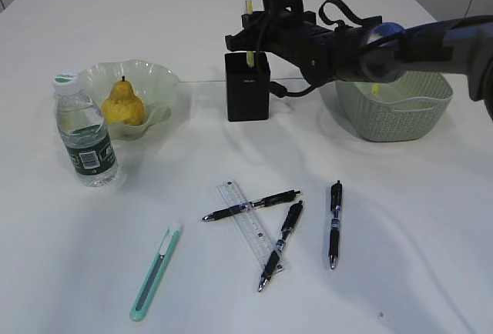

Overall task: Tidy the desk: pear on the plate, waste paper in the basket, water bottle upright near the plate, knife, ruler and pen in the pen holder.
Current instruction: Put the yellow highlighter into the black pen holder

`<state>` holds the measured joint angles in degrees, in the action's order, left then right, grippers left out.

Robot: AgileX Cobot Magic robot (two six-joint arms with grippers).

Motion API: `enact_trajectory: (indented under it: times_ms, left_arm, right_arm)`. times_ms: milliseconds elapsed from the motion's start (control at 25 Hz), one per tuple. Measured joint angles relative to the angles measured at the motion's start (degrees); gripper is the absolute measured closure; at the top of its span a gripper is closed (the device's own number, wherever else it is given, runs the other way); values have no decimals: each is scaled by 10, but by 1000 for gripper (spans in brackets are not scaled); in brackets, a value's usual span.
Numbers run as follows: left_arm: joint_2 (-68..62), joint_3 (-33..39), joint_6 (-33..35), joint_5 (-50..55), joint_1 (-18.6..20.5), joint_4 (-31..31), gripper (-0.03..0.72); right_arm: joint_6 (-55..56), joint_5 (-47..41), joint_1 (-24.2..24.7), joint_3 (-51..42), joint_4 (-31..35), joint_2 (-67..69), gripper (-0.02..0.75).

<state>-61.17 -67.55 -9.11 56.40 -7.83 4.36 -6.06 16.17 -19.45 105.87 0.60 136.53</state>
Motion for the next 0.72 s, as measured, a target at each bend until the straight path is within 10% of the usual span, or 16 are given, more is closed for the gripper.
enact_trajectory:
  times_ms: [720]
  left_arm:
    - [0,0,0,0,0,2,161]
  right_arm:
    - [7,6,0,0,-6,9,611]
